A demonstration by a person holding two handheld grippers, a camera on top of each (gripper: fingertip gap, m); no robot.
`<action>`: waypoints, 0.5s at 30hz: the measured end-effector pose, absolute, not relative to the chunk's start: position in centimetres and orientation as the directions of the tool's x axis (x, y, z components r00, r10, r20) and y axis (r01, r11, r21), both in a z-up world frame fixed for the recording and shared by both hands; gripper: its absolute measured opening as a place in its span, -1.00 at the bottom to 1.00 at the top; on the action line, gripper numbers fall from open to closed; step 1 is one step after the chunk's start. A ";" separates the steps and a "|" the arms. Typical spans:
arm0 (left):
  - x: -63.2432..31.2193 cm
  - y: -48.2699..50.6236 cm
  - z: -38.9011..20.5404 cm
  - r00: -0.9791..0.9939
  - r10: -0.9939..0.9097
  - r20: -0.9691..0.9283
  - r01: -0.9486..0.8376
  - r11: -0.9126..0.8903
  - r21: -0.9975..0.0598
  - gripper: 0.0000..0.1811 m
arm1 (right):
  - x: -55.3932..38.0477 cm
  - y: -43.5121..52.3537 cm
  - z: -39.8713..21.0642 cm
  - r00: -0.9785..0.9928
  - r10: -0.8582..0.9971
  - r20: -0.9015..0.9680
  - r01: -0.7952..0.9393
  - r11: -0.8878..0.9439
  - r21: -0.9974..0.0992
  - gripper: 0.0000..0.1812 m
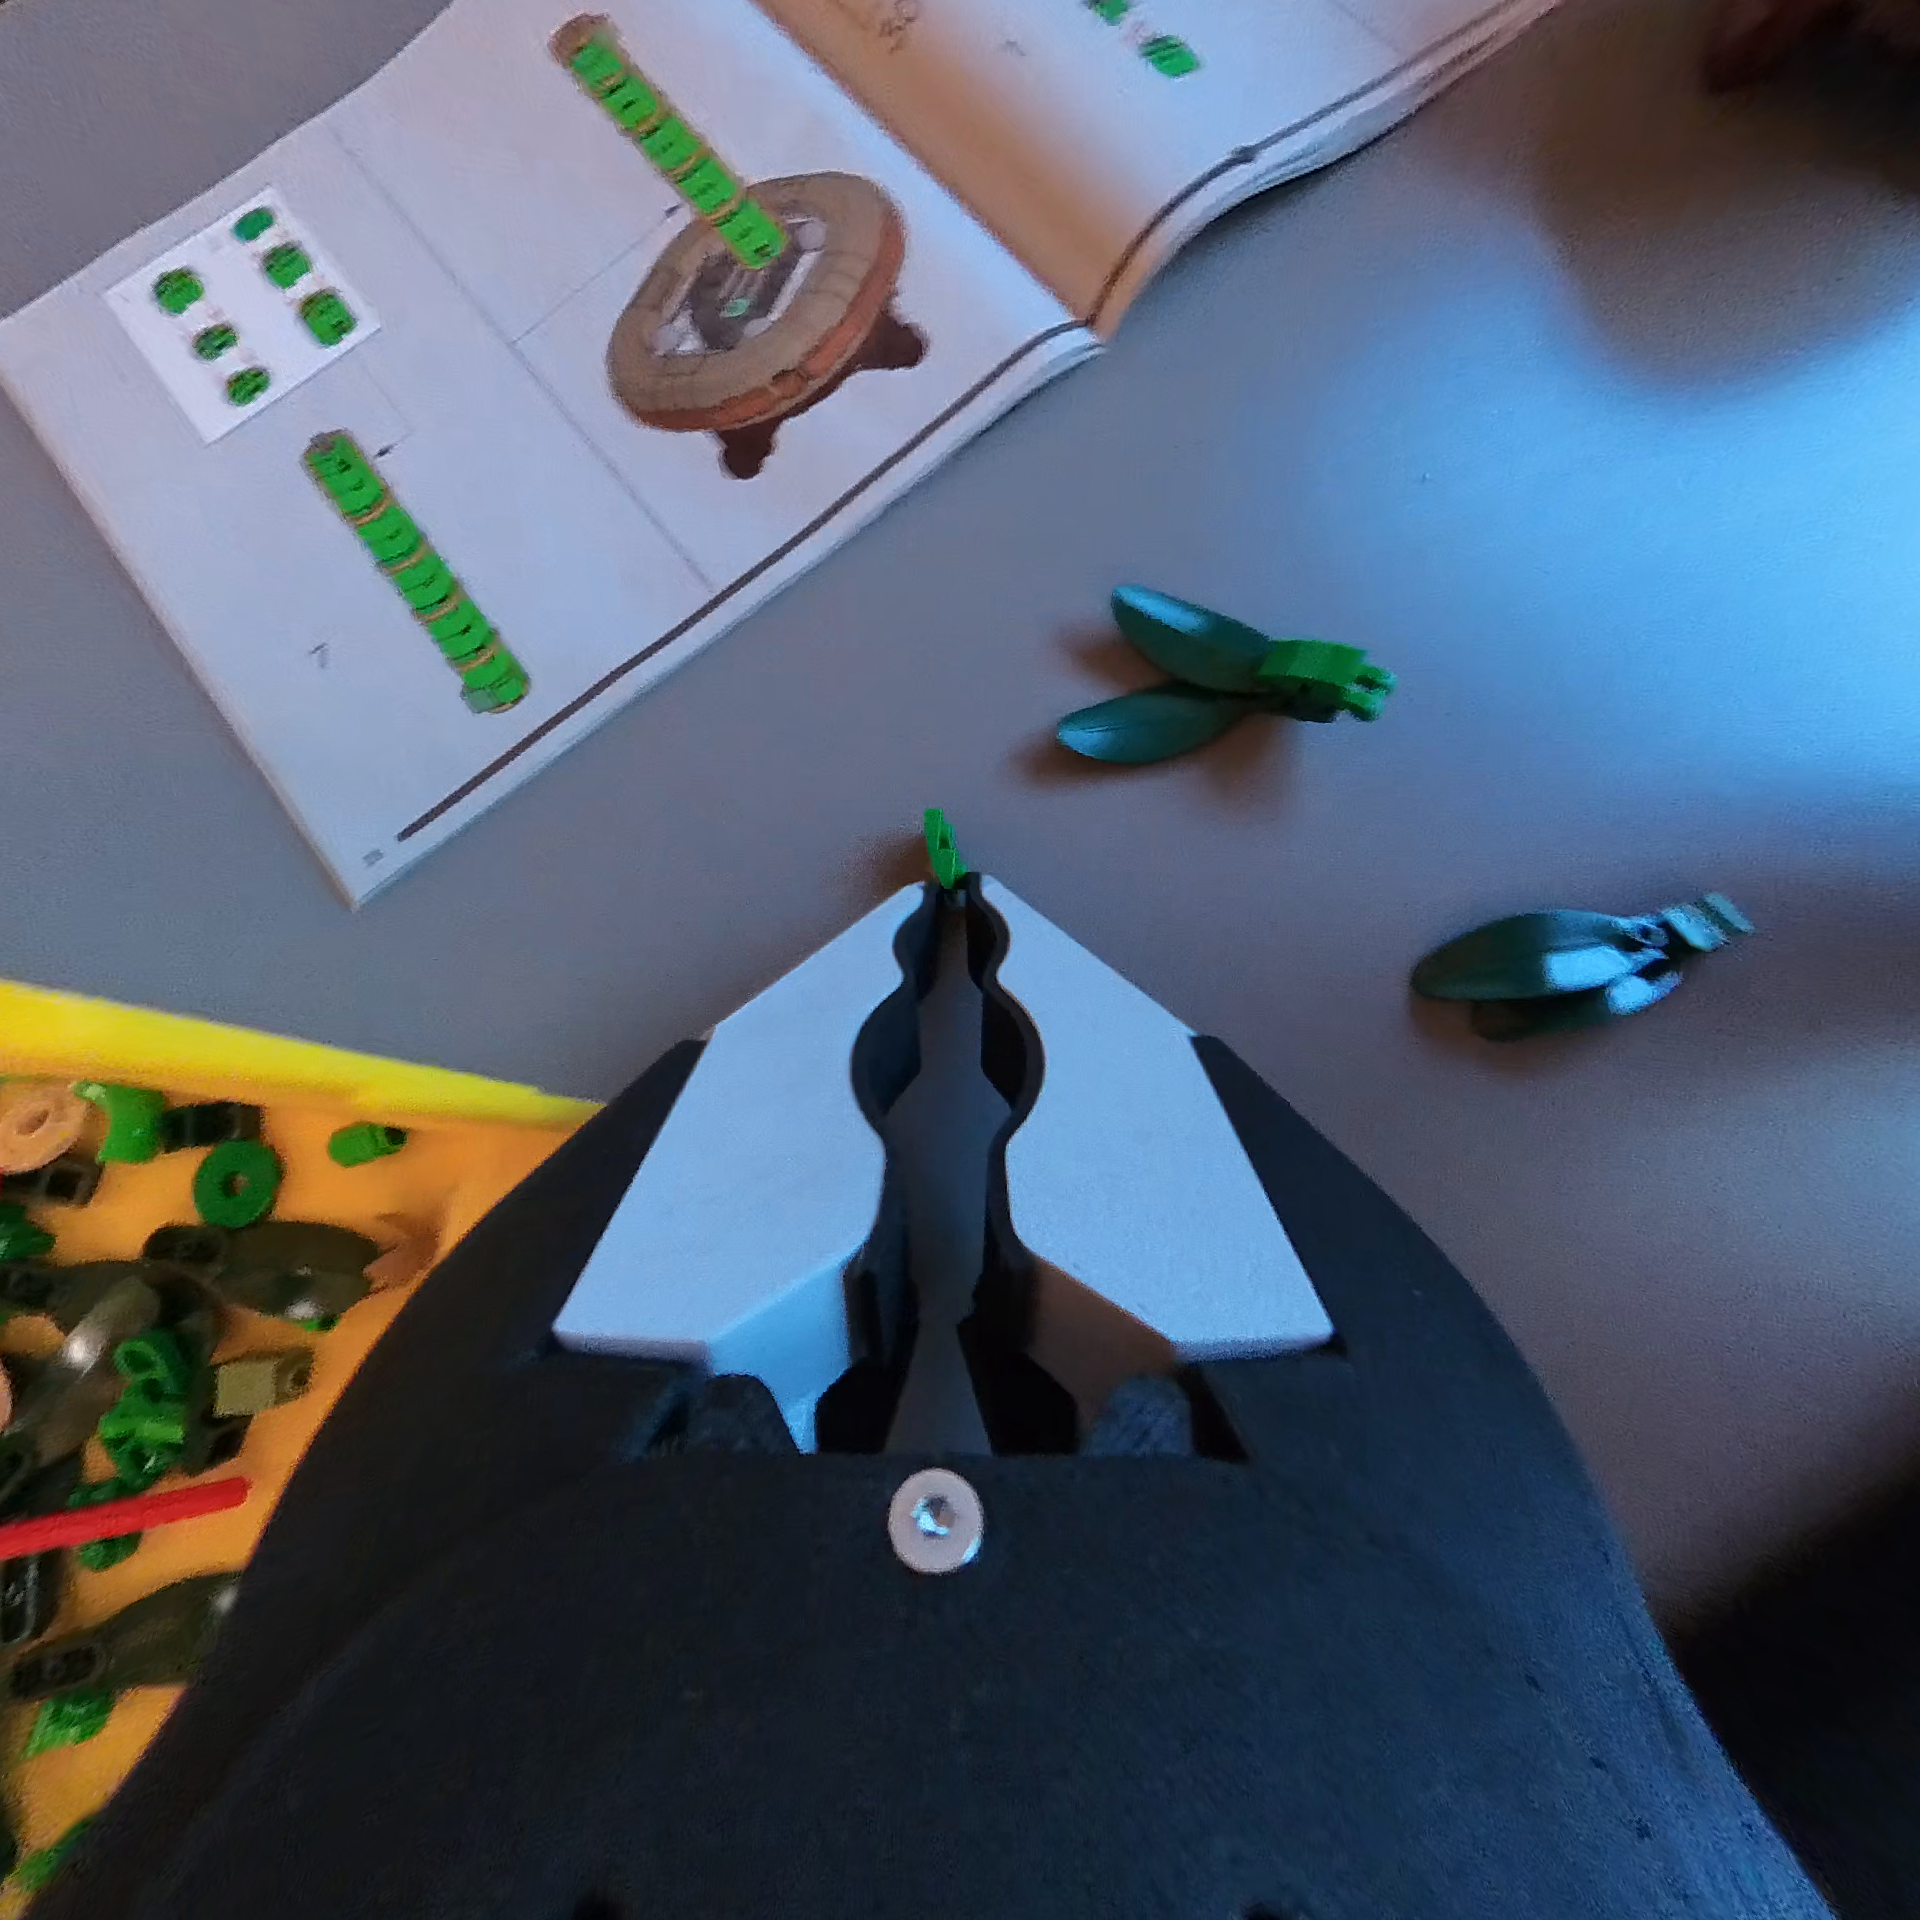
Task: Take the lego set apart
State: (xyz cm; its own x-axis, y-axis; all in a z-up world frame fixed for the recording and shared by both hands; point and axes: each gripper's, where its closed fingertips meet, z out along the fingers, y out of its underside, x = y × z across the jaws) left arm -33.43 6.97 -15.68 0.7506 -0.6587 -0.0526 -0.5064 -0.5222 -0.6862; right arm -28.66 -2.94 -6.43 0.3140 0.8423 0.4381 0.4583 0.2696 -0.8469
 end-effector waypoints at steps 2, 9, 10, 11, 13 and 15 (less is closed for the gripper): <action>-32.3 6.2 -14.6 0.700 -0.711 -0.071 -0.524 -0.443 -0.728 -0.97 | -28.2 -2.4 -6.3 0.349 0.843 0.410 0.448 0.234 -0.863 -0.76; -28.3 2.3 -5.8 0.455 -0.573 -0.682 -0.631 0.332 -0.701 -0.97 | -25.8 -0.4 -4.1 0.463 0.885 -0.049 0.122 -0.119 -0.985 -0.74; -27.7 1.3 -5.6 0.405 -0.541 -0.737 -0.640 0.407 -0.651 -0.97 | -25.5 -0.3 -3.9 0.450 0.883 -0.135 0.067 -0.184 -0.981 -0.74; -27.0 0.4 -5.5 0.357 -0.510 -0.782 -0.644 0.471 -0.602 -0.97 | -25.2 -0.1 -3.7 0.441 0.876 -0.194 0.024 -0.228 -0.973 -0.76; -26.5 -0.4 -5.1 0.311 -0.401 -0.862 -0.666 0.555 -0.499 -0.98 | -24.8 0.1 -3.2 0.432 0.872 -0.232 -0.021 -0.247 -0.969 -0.77; -26.2 -0.7 -5.5 0.259 -0.352 -0.899 -0.686 0.588 -0.428 -0.98 | -24.8 -0.2 -2.7 0.413 0.882 -0.229 -0.032 -0.237 -0.971 -0.77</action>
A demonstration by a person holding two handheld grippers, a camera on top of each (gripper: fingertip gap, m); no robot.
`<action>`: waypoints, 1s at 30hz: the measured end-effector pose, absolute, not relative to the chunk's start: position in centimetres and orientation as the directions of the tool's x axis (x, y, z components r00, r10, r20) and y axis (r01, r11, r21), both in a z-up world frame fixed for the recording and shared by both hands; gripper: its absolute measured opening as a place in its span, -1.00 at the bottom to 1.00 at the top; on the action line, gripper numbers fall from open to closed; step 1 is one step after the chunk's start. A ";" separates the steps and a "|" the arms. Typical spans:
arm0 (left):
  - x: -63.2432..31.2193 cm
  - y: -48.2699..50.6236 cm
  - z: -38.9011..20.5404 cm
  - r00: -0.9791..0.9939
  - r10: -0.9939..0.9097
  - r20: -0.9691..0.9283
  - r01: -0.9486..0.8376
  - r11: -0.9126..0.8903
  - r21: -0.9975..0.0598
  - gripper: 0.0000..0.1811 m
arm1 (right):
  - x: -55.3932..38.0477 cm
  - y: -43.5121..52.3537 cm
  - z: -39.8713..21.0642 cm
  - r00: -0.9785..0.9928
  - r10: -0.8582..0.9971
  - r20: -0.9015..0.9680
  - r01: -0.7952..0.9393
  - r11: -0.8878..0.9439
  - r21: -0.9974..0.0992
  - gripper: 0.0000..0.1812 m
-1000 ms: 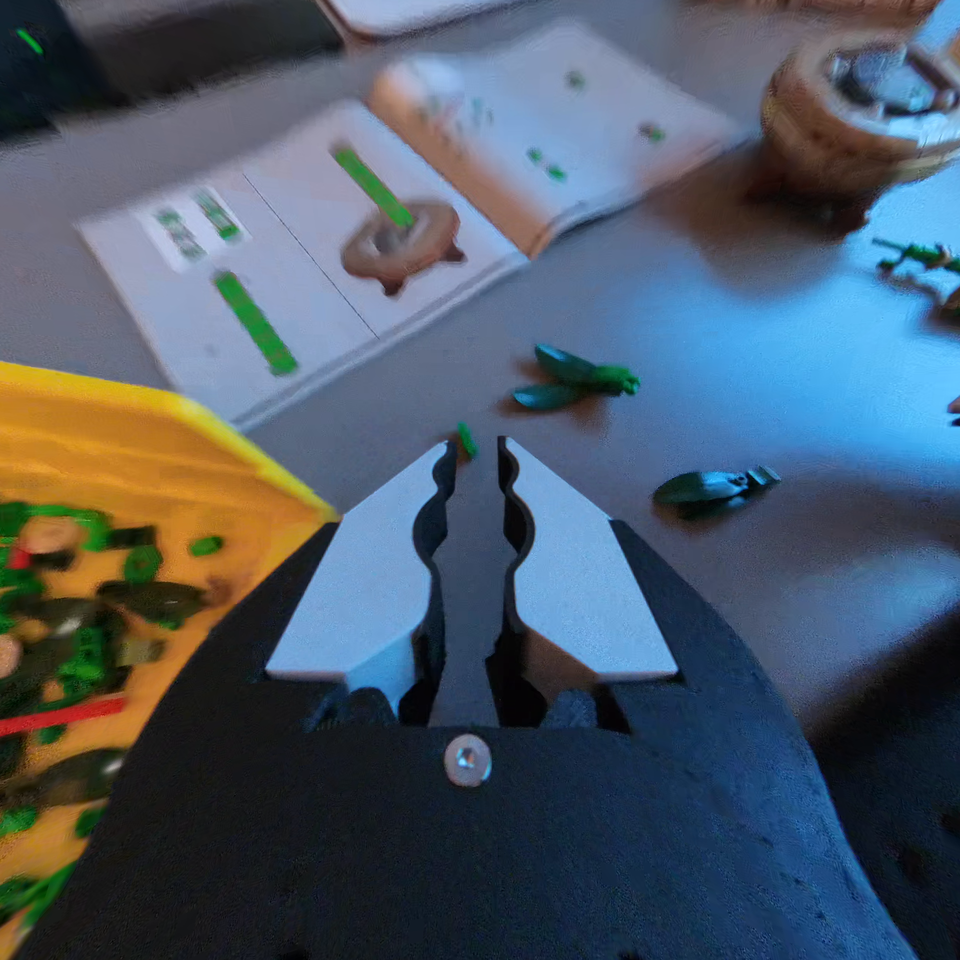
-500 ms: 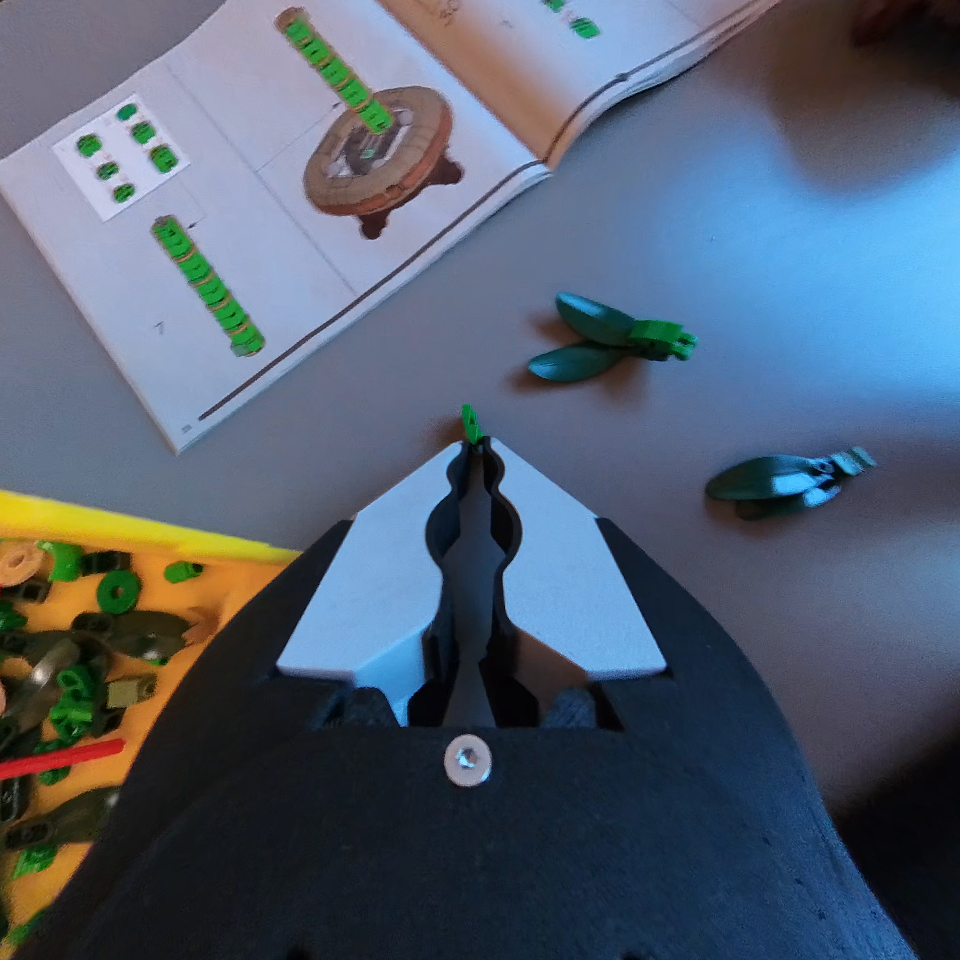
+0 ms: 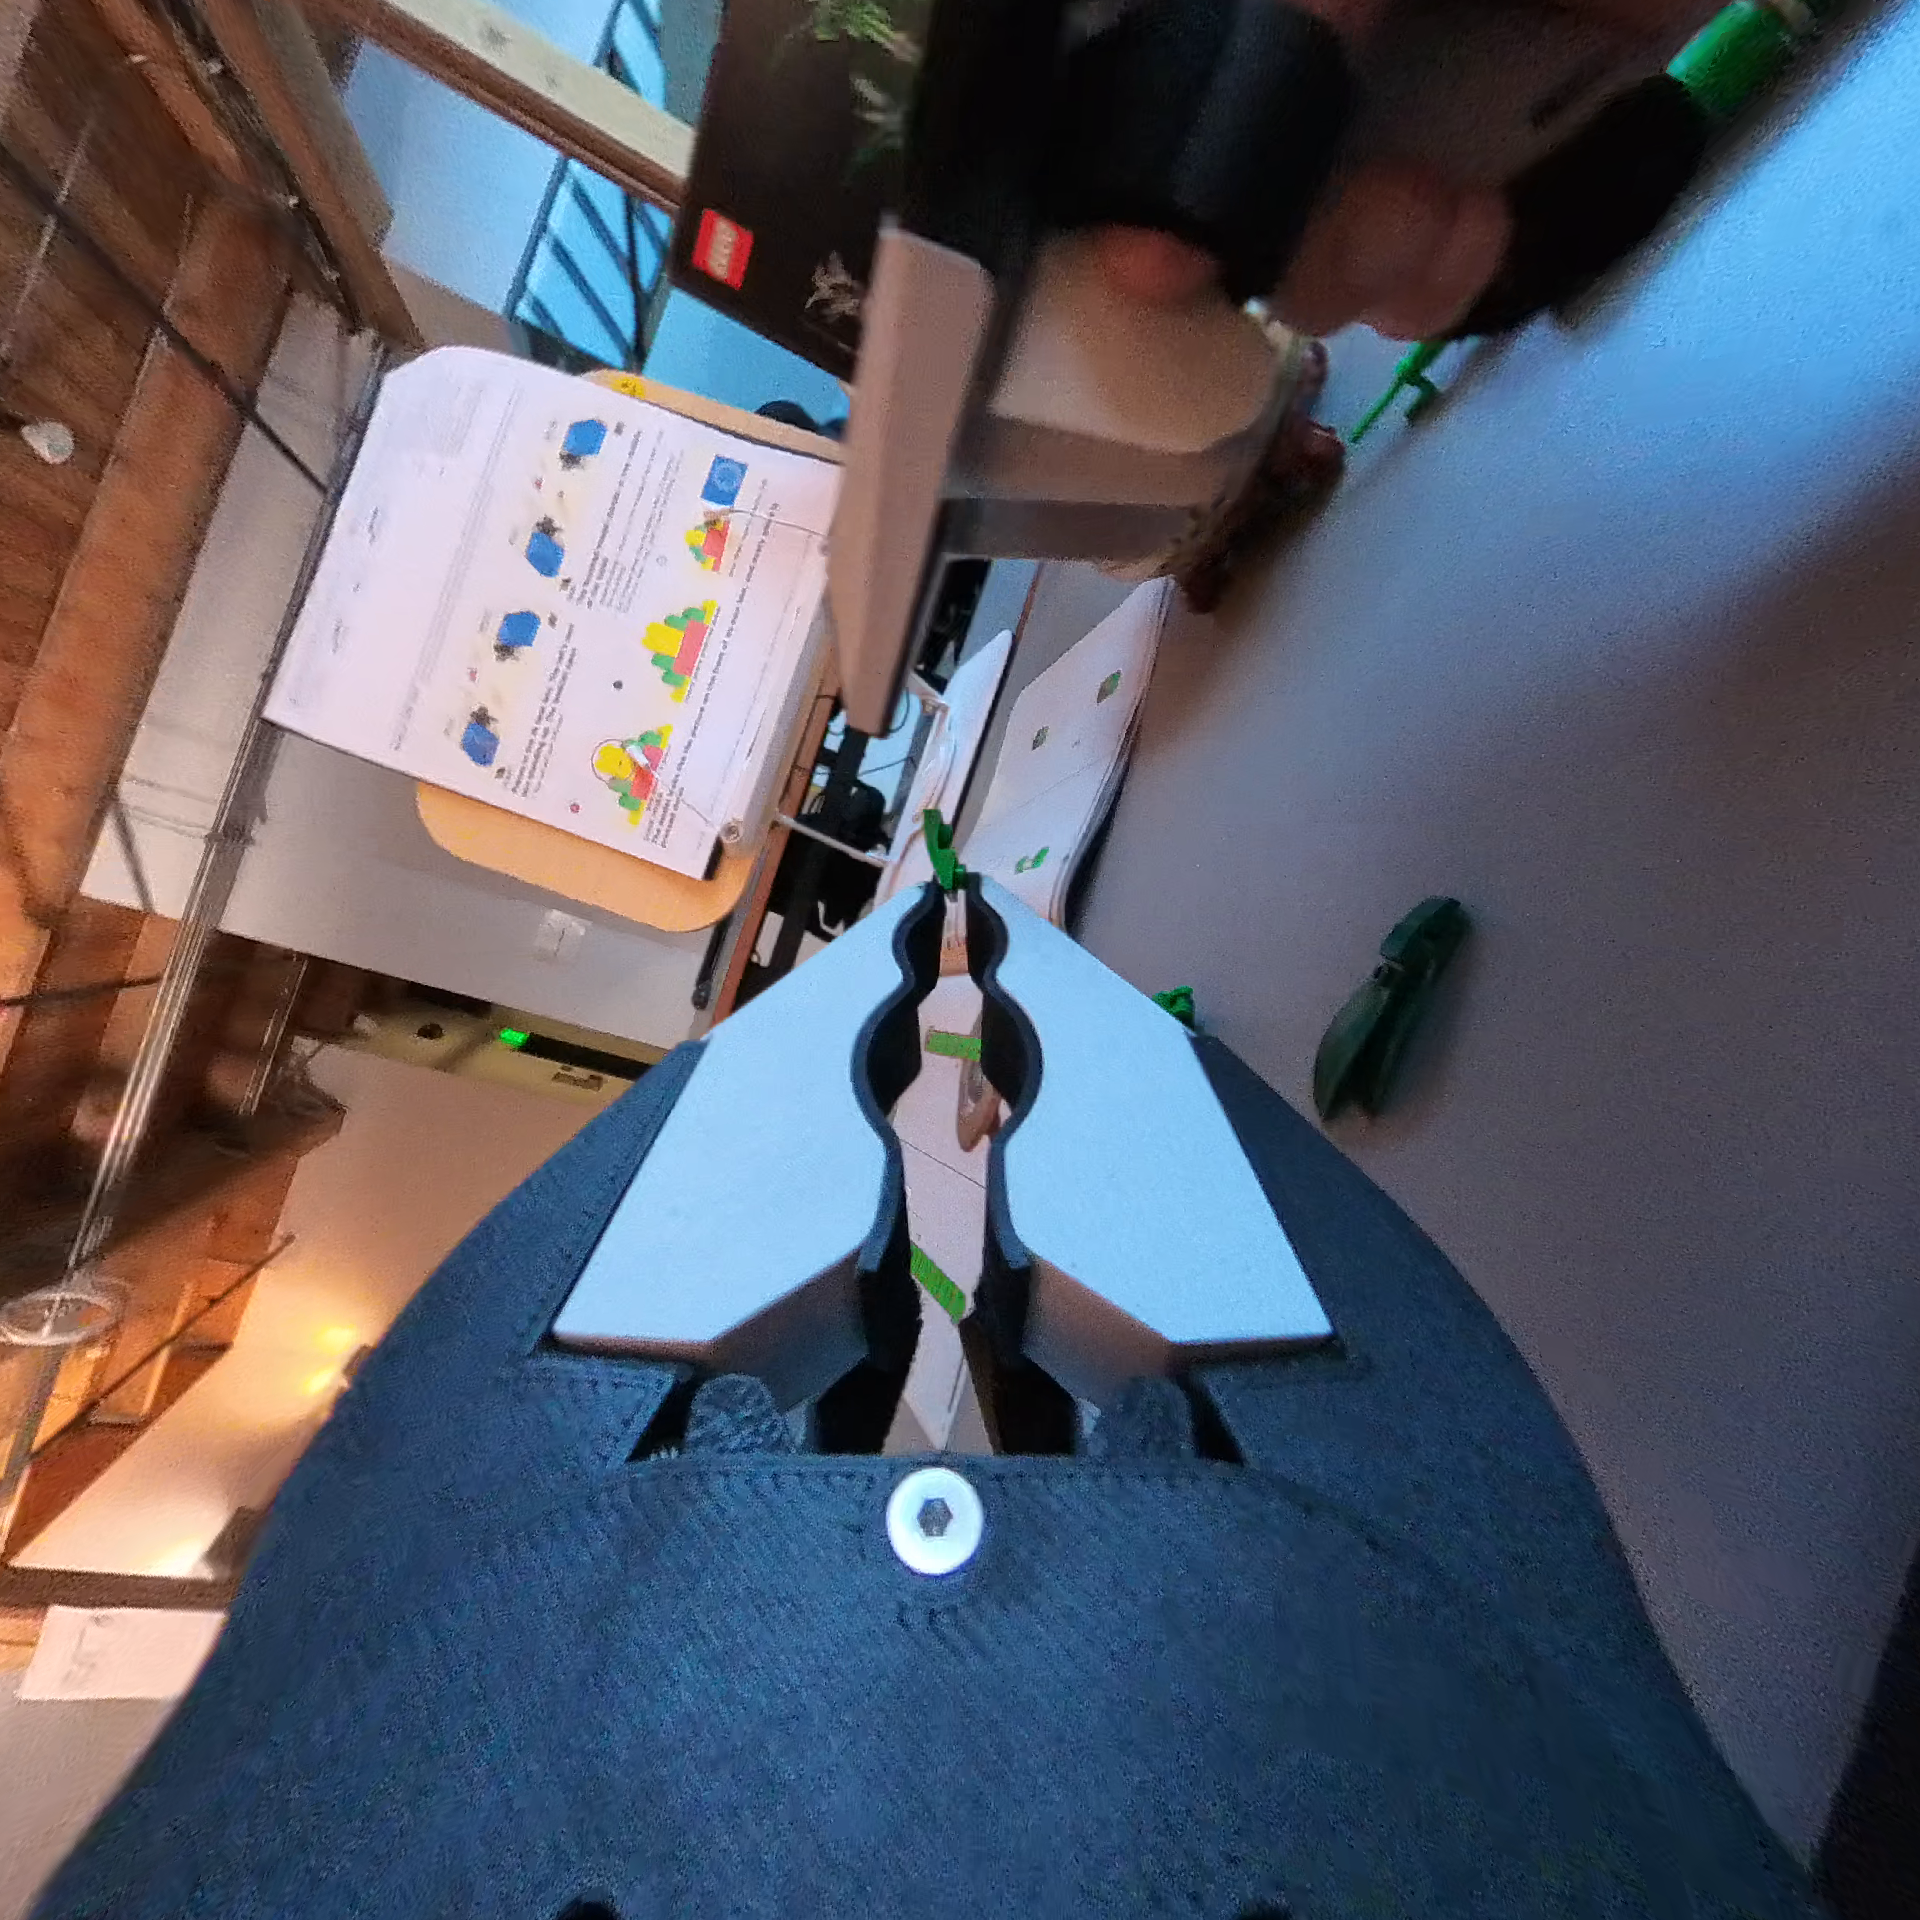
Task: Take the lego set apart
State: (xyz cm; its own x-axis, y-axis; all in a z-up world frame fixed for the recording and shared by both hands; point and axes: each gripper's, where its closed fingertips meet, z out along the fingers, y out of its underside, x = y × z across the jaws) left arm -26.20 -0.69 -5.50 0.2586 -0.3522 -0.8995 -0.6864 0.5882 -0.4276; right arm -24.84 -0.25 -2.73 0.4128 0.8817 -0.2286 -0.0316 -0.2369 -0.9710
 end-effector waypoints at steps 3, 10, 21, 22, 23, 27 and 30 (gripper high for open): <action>-26.1 -0.8 -5.8 0.242 -0.351 -0.905 -0.693 0.590 -0.414 -0.98 | -25.2 -0.7 -2.8 0.387 0.894 -0.228 -0.017 -0.240 -0.971 -0.77; -26.1 -1.1 -5.2 0.328 -0.522 -0.787 -0.580 0.546 -0.604 -0.97 | -25.5 -0.7 -3.8 0.396 0.898 -0.192 0.043 -0.227 -0.973 -0.77; -26.6 -1.5 -6.0 0.282 -0.953 0.114 -0.221 -0.180 -0.958 -0.97 | -26.1 -0.9 -5.2 0.399 0.909 -0.122 0.142 -0.193 -0.971 -0.75; -26.5 -1.6 -6.2 0.273 -0.954 0.124 -0.226 -0.189 -0.956 -0.97 | -26.1 -1.0 -5.2 0.395 0.910 -0.127 0.140 -0.196 -0.971 -0.75; -26.4 -1.8 -6.3 0.263 -0.955 0.134 -0.231 -0.197 -0.953 -0.98 | -26.2 -1.0 -5.1 0.391 0.911 -0.134 0.135 -0.201 -0.970 -0.75; -26.1 -2.2 -6.4 0.243 -0.962 0.123 -0.243 -0.183 -0.953 -0.97 | -26.0 -0.9 -5.3 0.389 0.902 -0.186 0.114 -0.248 -0.962 -0.79; -26.0 -2.7 -6.1 0.215 -0.968 0.127 -0.234 -0.177 -0.956 -0.97 | -26.0 -1.3 -5.2 0.349 0.907 -0.235 0.098 -0.285 -0.954 -0.92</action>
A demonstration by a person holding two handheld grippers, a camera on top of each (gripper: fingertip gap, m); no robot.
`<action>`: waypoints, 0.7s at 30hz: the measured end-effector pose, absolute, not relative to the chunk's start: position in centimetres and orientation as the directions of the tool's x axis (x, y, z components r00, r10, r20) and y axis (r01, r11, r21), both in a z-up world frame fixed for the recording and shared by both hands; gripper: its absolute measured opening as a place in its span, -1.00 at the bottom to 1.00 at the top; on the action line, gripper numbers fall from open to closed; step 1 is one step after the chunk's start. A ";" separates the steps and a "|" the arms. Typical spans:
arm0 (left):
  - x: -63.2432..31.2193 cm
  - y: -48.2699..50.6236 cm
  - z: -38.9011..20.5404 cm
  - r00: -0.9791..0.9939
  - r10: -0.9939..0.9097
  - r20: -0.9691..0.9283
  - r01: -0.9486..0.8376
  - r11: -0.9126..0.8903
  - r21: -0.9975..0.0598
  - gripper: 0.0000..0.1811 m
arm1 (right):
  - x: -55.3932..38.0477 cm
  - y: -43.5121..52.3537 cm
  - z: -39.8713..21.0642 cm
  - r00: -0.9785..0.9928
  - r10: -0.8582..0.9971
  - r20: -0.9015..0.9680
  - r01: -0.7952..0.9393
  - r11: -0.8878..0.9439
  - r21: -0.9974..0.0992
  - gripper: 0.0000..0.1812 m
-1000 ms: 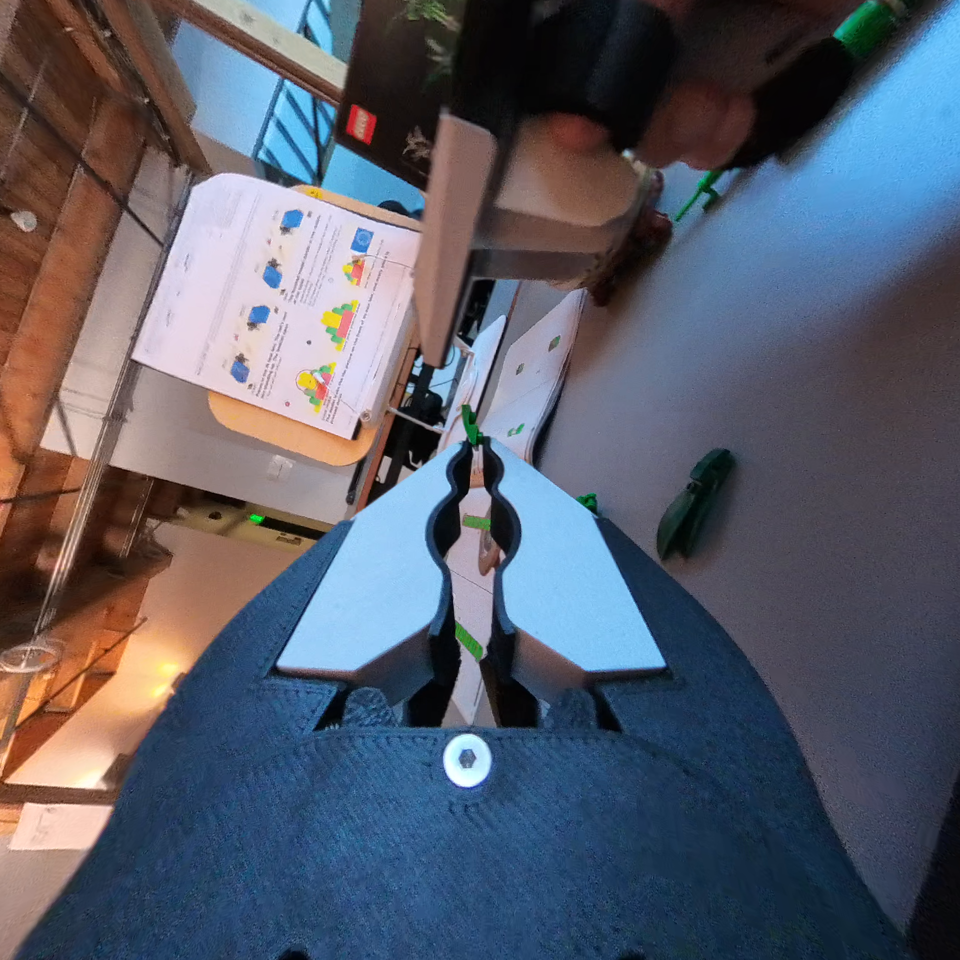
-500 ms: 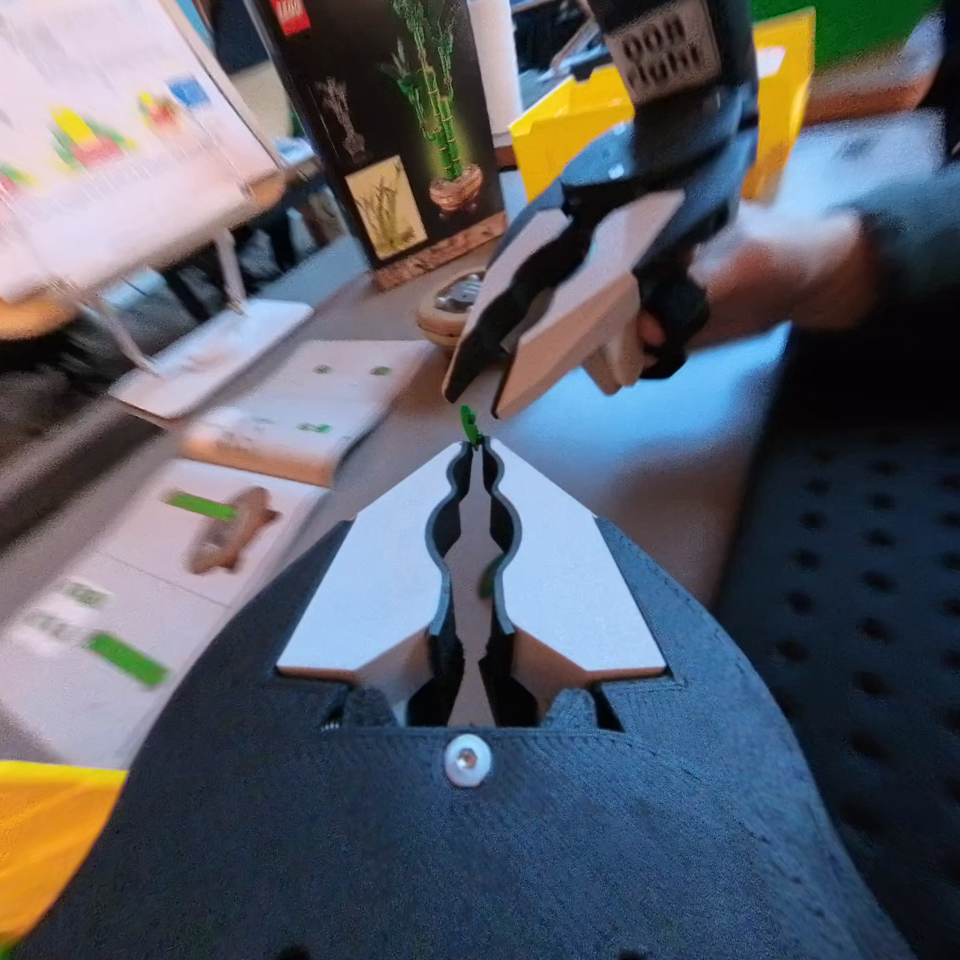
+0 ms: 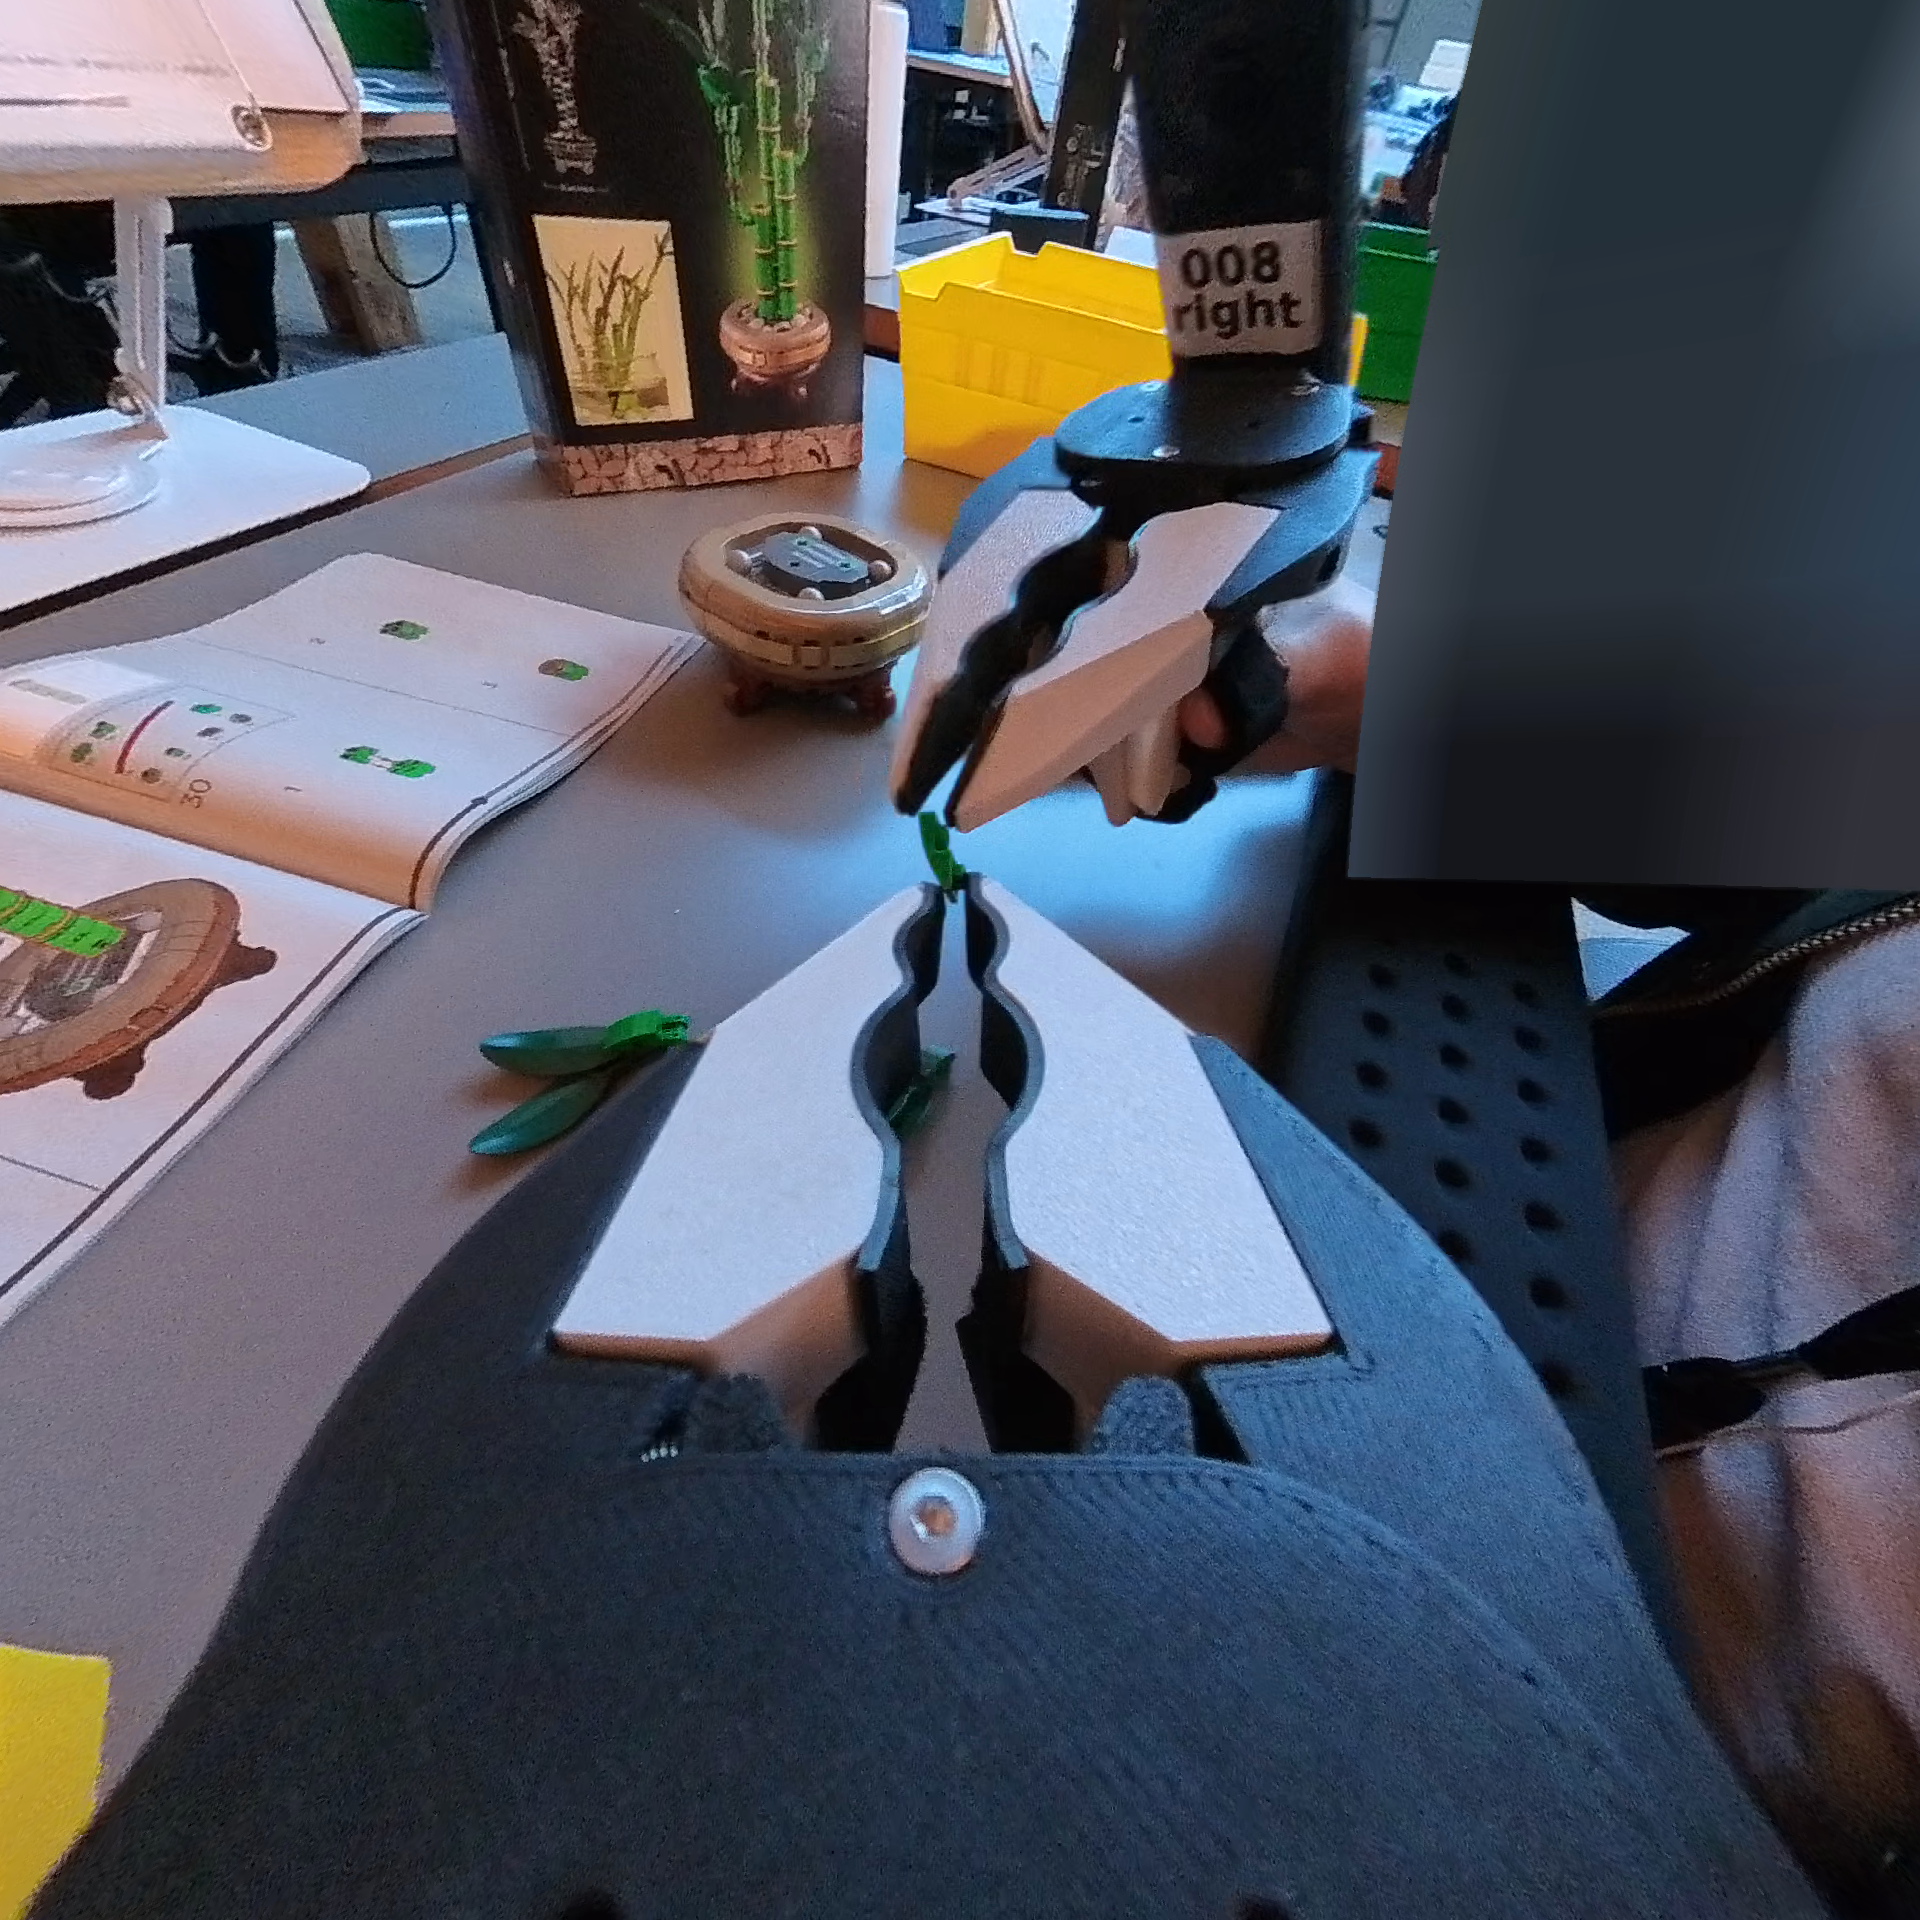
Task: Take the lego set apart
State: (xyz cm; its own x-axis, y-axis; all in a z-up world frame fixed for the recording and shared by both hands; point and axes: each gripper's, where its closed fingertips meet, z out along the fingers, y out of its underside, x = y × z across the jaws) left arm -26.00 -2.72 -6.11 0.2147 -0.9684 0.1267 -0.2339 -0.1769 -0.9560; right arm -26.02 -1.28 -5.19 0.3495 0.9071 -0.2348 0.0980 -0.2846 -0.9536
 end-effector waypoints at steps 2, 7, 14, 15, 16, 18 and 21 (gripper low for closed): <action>-26.0 -2.9 -5.9 0.201 -0.971 0.130 -0.223 -0.174 -0.959 -0.97 | -26.2 -1.6 -5.1 0.322 0.908 -0.267 0.082 -0.308 -0.948 -0.92; -26.2 -3.3 -5.3 0.162 -0.969 0.185 -0.185 -0.214 -0.959 -0.98 | -26.3 -2.0 -4.7 0.260 0.898 -0.354 0.038 -0.376 -0.926 -0.94; -26.7 -3.1 -4.0 0.138 -0.964 0.226 -0.091 -0.239 -0.967 -0.80 | -26.1 -2.2 -3.7 0.174 0.857 -0.485 -0.054 -0.483 -0.874 -0.96; -26.8 -3.0 -3.8 0.143 -0.963 0.227 -0.080 -0.240 -0.967 -0.75 | -25.9 -2.0 -3.4 0.159 0.845 -0.511 -0.080 -0.505 -0.860 -0.96; -26.8 -2.9 -3.8 0.147 -0.962 0.231 -0.075 -0.244 -0.967 -0.74 | -25.7 -1.9 -3.2 0.146 0.833 -0.534 -0.107 -0.523 -0.845 -0.97; -26.8 -2.9 -4.0 0.141 -0.959 0.247 -0.082 -0.260 -0.962 -0.74 | -25.2 -1.5 -2.9 0.135 0.815 -0.563 -0.143 -0.546 -0.825 -0.96; -26.5 -3.1 -4.3 0.124 -0.956 0.265 -0.095 -0.277 -0.956 -0.74 | -25.2 -1.4 -2.9 0.137 0.815 -0.563 -0.144 -0.546 -0.825 -0.96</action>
